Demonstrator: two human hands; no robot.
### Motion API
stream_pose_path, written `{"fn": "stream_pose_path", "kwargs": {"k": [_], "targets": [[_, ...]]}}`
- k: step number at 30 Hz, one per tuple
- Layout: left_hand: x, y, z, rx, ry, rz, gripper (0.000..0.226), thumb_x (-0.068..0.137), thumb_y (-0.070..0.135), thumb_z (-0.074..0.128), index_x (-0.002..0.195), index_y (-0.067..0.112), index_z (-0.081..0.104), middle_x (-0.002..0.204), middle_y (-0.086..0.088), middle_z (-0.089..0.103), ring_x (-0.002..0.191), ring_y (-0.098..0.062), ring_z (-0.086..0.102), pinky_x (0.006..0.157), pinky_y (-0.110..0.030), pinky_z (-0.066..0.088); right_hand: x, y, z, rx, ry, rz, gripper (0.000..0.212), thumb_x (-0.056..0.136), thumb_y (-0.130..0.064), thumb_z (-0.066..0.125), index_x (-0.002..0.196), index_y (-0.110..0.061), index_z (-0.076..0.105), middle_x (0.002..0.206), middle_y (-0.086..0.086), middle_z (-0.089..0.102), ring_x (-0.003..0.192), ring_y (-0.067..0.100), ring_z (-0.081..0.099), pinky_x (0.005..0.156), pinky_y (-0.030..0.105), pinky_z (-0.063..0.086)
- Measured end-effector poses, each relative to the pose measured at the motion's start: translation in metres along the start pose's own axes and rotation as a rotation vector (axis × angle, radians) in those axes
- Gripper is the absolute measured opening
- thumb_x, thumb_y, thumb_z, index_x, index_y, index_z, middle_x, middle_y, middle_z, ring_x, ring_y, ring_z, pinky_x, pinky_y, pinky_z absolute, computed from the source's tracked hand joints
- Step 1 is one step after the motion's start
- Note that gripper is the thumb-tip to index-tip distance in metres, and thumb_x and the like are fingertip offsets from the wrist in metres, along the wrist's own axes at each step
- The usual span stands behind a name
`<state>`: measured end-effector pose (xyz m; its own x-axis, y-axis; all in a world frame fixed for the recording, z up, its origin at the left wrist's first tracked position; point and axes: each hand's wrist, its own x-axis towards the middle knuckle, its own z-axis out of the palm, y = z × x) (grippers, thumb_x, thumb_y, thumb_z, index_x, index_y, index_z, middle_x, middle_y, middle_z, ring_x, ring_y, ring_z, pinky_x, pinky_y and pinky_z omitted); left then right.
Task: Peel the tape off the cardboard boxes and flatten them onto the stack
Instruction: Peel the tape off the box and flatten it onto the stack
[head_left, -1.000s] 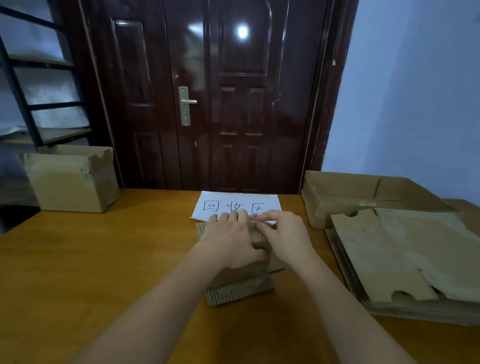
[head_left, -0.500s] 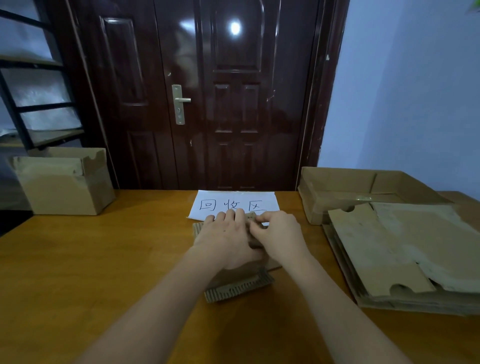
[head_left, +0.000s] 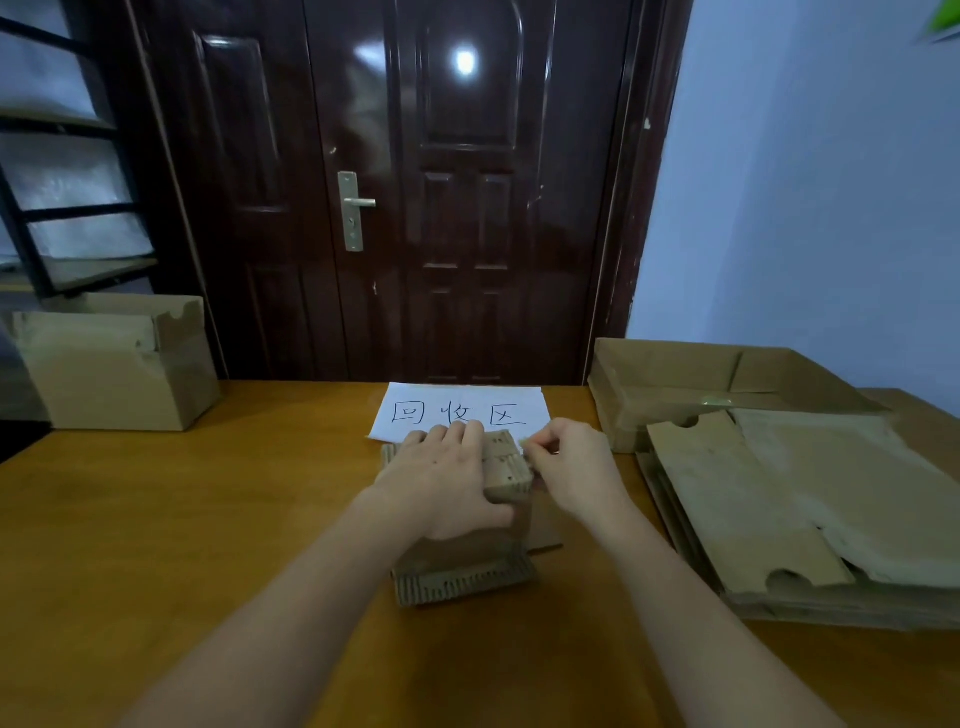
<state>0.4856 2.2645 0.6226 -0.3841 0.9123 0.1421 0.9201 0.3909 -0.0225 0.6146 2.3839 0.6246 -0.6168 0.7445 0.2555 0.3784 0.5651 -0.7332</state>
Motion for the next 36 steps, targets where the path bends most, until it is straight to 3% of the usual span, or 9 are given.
{"fn": "stream_pose_path", "kwargs": {"k": [3,7,12,18,22,26,30,33,36], "targets": [[0.000,0.000,-0.001,-0.001,-0.012,0.000,0.086,0.075,0.087,0.043,0.132,0.023,0.035,0.122,0.002,0.046,0.114,-0.021,0.045,0.105,-0.045,0.037,-0.004,0.000,0.001,-0.060,-0.001,-0.059,0.005,0.097,-0.024,0.068,0.099,-0.021,0.072,0.096,-0.009,0.067,0.087,0.008,0.065,0.066,0.020,0.058],[-0.001,-0.002,0.000,0.003,-0.004,0.019,0.089,0.071,0.089,0.039,0.130,0.023,0.035,0.120,0.003,0.046,0.109,-0.019,0.043,0.103,-0.044,0.037,-0.008,0.006,-0.011,0.446,-0.161,0.063,0.020,0.100,-0.020,0.062,0.095,-0.008,0.078,0.090,0.000,0.075,0.087,0.015,0.071,0.066,0.024,0.060],[-0.002,-0.009,-0.001,-0.010,0.009,0.079,0.083,0.069,0.092,0.041,0.122,0.028,0.033,0.109,0.010,0.040,0.098,-0.015,0.040,0.095,-0.039,0.036,-0.009,0.014,-0.011,0.541,-0.180,0.098,0.007,0.092,-0.008,0.073,0.096,-0.011,0.076,0.090,-0.001,0.078,0.086,0.011,0.075,0.071,0.025,0.061],[-0.008,-0.016,-0.005,-0.033,0.015,0.130,0.086,0.070,0.092,0.044,0.127,0.028,0.035,0.111,0.013,0.043,0.101,-0.012,0.043,0.097,-0.036,0.037,-0.014,0.033,0.020,0.245,-0.005,0.140,0.015,0.088,-0.016,0.078,0.090,-0.026,0.068,0.085,-0.008,0.071,0.080,0.007,0.069,0.072,0.025,0.060],[-0.009,-0.016,-0.006,-0.037,0.007,0.130,0.087,0.072,0.091,0.043,0.130,0.027,0.035,0.113,0.012,0.042,0.102,-0.013,0.043,0.098,-0.036,0.038,-0.020,0.037,0.034,0.139,0.008,0.029,0.014,0.093,-0.018,0.072,0.096,-0.030,0.067,0.092,-0.017,0.066,0.086,0.004,0.064,0.070,0.018,0.056],[-0.008,-0.016,-0.005,-0.033,-0.001,0.119,0.088,0.072,0.092,0.043,0.131,0.027,0.034,0.115,0.012,0.041,0.103,-0.012,0.041,0.103,-0.039,0.039,-0.028,0.036,0.020,0.657,-0.141,0.168,0.020,0.103,-0.022,0.057,0.100,-0.030,0.076,0.096,-0.013,0.075,0.092,0.006,0.072,0.073,0.022,0.060],[-0.007,-0.015,-0.004,-0.021,0.014,0.116,0.091,0.071,0.093,0.042,0.133,0.026,0.034,0.121,0.010,0.046,0.104,-0.013,0.041,0.104,-0.040,0.038,-0.031,0.039,0.020,0.842,-0.105,0.284,0.030,0.096,-0.004,0.064,0.118,-0.023,0.069,0.108,-0.003,0.075,0.099,0.015,0.073,0.081,0.030,0.062],[-0.007,-0.015,-0.004,-0.028,0.010,0.112,0.091,0.071,0.092,0.043,0.133,0.026,0.034,0.121,0.010,0.046,0.105,-0.013,0.042,0.104,-0.040,0.039,-0.031,0.036,0.024,1.002,-0.214,0.414,0.022,0.096,-0.009,0.065,0.117,-0.013,0.069,0.105,0.003,0.077,0.095,0.016,0.074,0.075,0.026,0.060],[-0.007,-0.015,-0.005,-0.025,0.011,0.114,0.089,0.072,0.091,0.044,0.132,0.025,0.035,0.120,0.010,0.046,0.104,-0.013,0.041,0.103,-0.040,0.038,-0.026,0.035,0.024,0.973,-0.267,0.433,0.016,0.098,-0.013,0.063,0.113,-0.010,0.069,0.097,0.002,0.078,0.088,0.013,0.075,0.070,0.024,0.060]]}}
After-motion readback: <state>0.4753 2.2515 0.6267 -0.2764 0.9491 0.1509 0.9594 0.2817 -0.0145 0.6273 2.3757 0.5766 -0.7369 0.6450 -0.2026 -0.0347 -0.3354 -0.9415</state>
